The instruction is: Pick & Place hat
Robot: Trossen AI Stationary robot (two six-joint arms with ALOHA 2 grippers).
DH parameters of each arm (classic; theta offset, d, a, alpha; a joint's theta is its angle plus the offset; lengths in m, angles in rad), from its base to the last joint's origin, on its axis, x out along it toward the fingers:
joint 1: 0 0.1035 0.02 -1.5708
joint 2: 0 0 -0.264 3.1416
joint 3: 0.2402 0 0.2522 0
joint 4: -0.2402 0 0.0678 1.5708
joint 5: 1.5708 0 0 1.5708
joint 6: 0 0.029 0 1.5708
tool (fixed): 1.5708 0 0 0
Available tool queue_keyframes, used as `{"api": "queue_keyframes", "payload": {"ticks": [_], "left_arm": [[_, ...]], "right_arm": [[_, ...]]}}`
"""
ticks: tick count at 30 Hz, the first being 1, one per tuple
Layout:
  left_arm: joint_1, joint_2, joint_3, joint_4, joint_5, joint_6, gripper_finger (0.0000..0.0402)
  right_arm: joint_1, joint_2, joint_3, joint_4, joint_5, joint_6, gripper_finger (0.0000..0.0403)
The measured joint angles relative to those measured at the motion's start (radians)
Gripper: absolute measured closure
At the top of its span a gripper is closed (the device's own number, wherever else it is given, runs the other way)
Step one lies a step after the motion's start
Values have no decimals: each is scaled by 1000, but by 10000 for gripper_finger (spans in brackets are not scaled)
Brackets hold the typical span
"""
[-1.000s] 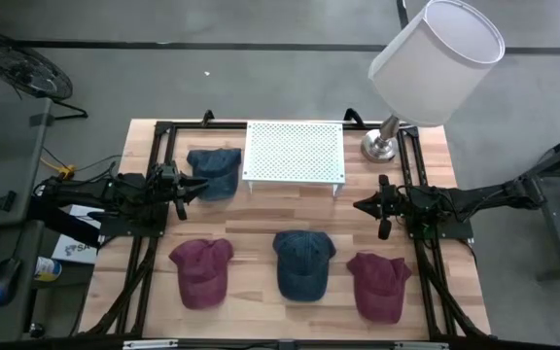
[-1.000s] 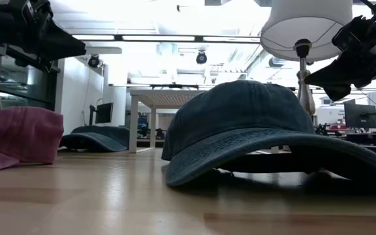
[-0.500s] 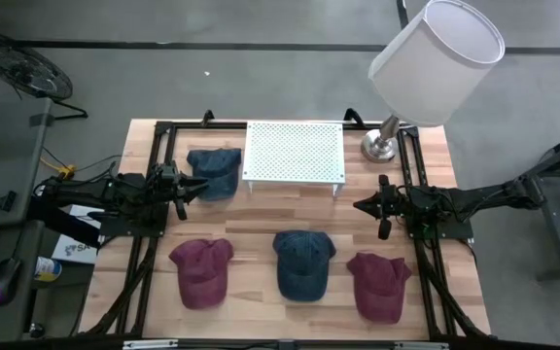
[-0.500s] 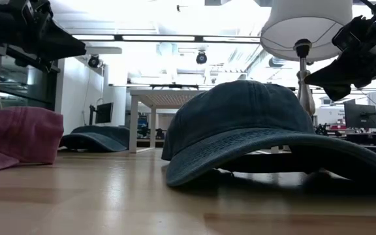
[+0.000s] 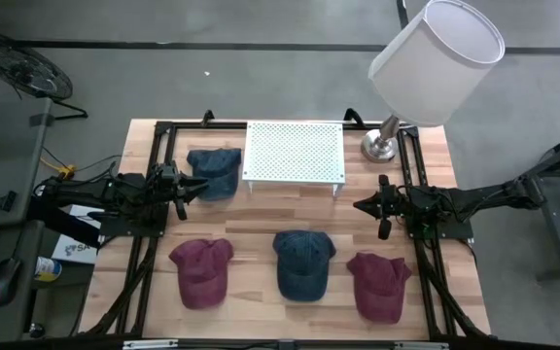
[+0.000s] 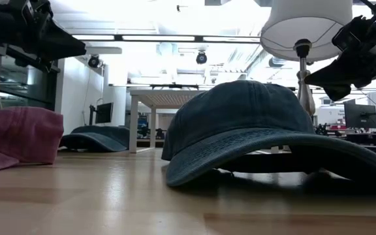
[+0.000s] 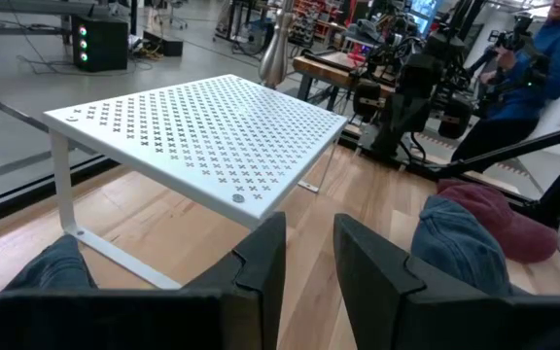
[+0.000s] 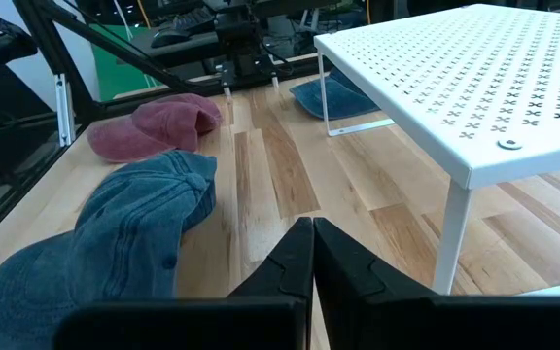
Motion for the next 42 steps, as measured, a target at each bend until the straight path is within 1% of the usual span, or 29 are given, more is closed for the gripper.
{"api": "queue_keyframes", "payload": {"ticks": [34, 37, 42], "left_arm": [[0, 0, 0, 0, 0, 0, 312], [0, 0, 0, 0, 0, 0, 312], [0, 0, 0, 0, 0, 0, 312]], "right_arm": [[1, 0, 0, 14, 0, 0, 400], [1, 0, 12, 31, -13, 89, 400], [1, 0, 61, 22, -105, 347, 400]]}}
